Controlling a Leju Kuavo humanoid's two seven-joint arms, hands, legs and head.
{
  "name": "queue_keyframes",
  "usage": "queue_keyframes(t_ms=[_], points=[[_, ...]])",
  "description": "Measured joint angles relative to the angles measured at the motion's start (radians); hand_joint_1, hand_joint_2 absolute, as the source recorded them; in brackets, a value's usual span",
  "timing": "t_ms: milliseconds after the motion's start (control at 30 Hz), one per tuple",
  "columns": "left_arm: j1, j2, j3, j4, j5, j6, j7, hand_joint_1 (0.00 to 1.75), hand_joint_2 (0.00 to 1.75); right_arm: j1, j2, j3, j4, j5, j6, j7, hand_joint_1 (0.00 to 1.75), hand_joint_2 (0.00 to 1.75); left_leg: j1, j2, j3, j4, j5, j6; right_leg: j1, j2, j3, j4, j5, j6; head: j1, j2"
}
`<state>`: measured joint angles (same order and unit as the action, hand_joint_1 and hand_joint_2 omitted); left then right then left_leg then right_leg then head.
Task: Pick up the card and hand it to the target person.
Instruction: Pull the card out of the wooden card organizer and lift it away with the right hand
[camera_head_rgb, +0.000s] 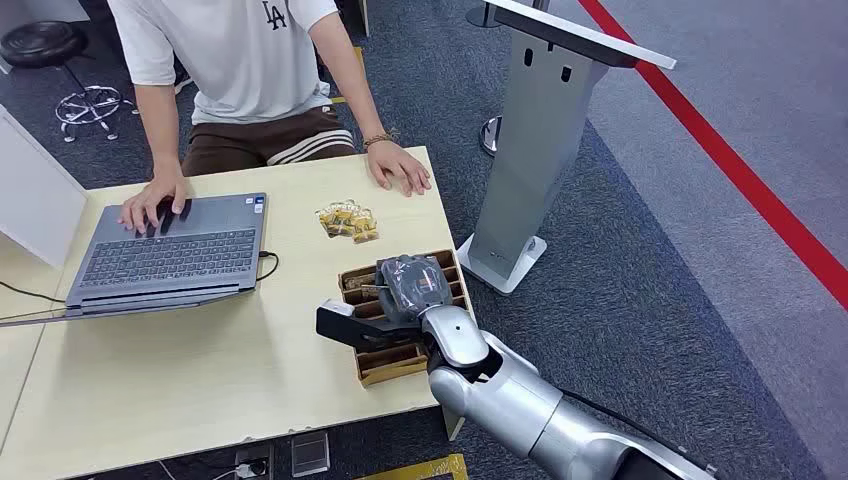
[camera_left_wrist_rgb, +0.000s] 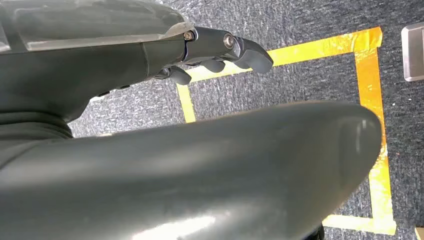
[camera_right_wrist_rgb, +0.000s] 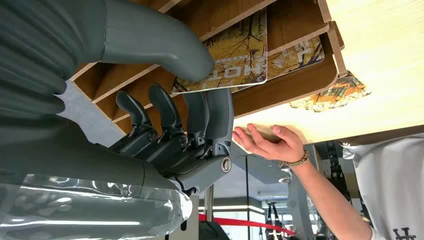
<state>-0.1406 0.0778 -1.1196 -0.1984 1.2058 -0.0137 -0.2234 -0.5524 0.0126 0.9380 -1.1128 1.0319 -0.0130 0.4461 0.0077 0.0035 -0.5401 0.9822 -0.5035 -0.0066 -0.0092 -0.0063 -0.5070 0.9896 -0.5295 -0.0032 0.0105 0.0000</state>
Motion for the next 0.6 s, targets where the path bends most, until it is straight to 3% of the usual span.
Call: queue_keyframes(t_ms=[600], points=[[0.0, 0.0, 0.0, 0.0, -0.003, 0.004, -0.012, 0.0, 0.0, 0.0, 0.0, 0.0, 0.0, -0.006, 0.0, -0.003, 1.5, 1.75, 0.0, 0.0, 0.0, 0.0, 0.0, 0.0, 0.0, 0.0, 0.0, 0.0, 0.0, 0.0, 0.0, 0.0]])
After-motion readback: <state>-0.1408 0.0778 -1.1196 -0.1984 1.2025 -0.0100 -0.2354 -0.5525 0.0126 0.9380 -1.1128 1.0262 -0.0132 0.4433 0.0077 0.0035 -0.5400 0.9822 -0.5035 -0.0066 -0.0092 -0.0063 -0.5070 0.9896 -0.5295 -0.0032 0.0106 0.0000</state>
